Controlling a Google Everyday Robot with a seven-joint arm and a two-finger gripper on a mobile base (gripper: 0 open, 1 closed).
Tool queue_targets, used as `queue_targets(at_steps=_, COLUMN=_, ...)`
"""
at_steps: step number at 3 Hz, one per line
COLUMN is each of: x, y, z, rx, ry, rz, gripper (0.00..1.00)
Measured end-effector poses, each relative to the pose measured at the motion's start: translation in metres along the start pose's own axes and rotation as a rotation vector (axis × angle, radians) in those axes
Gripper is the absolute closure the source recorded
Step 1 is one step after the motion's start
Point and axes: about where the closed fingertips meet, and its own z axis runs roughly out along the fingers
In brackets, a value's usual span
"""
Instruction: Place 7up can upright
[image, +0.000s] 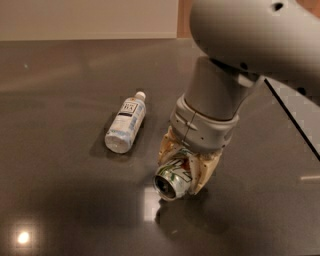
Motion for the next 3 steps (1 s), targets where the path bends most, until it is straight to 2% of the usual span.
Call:
queue_targets(at_steps=1, x=-0.001, y=0.001, z=-0.023, rx=0.000, ry=-0.149, rz=0.159, gripper=1.00)
queue_targets(at_steps=2, x=-0.002, y=-0.002, z=-0.038, rx=0.043, ry=-0.319, rz=0.313, gripper=1.00)
queue_targets(at_steps=3, x=-0.005, y=-0.001, z=-0.043, rx=0.109, ry=-0.497, rz=0.436, gripper=1.00)
